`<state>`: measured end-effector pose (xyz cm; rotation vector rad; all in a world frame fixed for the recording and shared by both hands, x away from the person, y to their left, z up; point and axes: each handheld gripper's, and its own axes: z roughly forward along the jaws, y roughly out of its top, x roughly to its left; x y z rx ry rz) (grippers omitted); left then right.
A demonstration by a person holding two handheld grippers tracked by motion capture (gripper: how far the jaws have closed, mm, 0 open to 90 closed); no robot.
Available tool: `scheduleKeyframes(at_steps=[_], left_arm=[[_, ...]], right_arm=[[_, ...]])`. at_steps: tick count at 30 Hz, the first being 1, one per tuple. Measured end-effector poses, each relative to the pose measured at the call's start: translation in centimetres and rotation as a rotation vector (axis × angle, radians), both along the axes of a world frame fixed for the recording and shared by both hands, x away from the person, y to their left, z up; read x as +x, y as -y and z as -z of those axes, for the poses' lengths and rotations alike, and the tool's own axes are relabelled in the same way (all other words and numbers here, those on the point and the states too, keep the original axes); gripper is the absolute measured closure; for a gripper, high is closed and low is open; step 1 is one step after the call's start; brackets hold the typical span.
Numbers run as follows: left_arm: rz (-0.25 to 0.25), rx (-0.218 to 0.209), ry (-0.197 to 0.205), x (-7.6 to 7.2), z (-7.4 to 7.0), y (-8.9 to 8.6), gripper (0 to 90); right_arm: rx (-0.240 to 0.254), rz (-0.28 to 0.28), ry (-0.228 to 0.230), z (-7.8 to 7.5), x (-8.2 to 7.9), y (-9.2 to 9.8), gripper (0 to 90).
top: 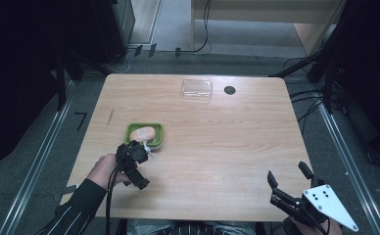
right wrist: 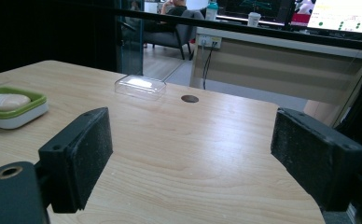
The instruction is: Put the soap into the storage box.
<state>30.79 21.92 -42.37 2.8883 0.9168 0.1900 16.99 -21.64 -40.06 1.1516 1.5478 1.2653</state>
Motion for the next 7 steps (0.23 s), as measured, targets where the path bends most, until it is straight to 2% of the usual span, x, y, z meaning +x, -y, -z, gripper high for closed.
scheduleKeyframes(at_steps=[7], left_arm=[[0.006,0.0,-0.03,-0.34,0.77,-0.38,0.0]], right_arm=[[0.006,0.002,0.0,0.05,0.05,0.08,13.3]])
